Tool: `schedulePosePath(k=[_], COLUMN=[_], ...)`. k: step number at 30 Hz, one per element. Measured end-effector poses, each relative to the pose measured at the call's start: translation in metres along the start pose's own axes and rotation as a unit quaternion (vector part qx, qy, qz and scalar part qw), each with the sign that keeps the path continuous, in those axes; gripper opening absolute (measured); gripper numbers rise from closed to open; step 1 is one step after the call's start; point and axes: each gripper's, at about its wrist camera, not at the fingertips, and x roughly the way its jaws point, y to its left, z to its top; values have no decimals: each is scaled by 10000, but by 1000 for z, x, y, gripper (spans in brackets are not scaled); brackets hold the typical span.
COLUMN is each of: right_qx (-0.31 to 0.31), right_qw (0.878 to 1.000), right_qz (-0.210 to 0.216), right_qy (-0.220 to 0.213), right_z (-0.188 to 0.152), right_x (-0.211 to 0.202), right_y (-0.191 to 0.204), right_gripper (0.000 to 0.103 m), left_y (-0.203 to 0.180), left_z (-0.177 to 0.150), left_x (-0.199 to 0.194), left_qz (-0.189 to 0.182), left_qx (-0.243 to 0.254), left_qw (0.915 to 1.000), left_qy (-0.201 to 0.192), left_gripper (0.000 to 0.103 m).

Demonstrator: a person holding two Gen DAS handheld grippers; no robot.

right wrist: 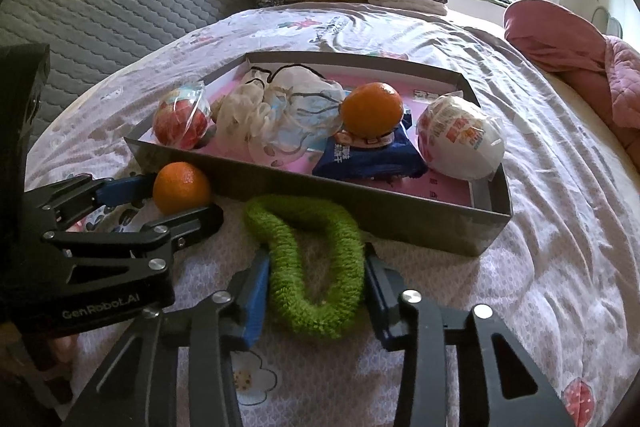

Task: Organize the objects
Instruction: 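Close the left tool on the orange while the right tool closes on the green ring, then lift and carry the orange with the left tool while the right tool carries the ring over the tray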

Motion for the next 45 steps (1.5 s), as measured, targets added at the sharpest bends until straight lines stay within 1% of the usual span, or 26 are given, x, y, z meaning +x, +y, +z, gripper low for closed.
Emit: schedulePosePath(k=[1,3,7,10,21,29,35,45], right_qx=[5,9,12,3,36,87,129,43], right_qw=[10000,10000,10000,10000,9996,9987,9976,9955], right_qz=[21,47,63,69,148,140,137,50], right_qy=[4,10,-20,-46,-232,-473,-666,-942], right_z=[0,0,-1,-1,1,5,11,28], right_x=[0,0,-2,-4,-18,-36,-50,-70], right_y=[0,-1,-2,-1,-3,-7,-9,-9], right_gripper=[36,32,27,25,24,24,24,24], left_y=[0,-1,-4,-8,-8,-6,-8,-12], left_z=[0,1,1,0,2,8,13,30], left_x=[0,1,0,-1,-16,-33,-45,-66], left_qz=[-22,-41,-150,-99,-169,-172,-250,-229], left_qx=[8,10,82,176,134,92,54,187], left_qw=[10000,10000,9998,9998,9996,9992,9986,9966], left_qy=[0,-15,-30,-68,-164,-344,-460,-764], left_gripper=[64,54,40,40,40,40,40,40])
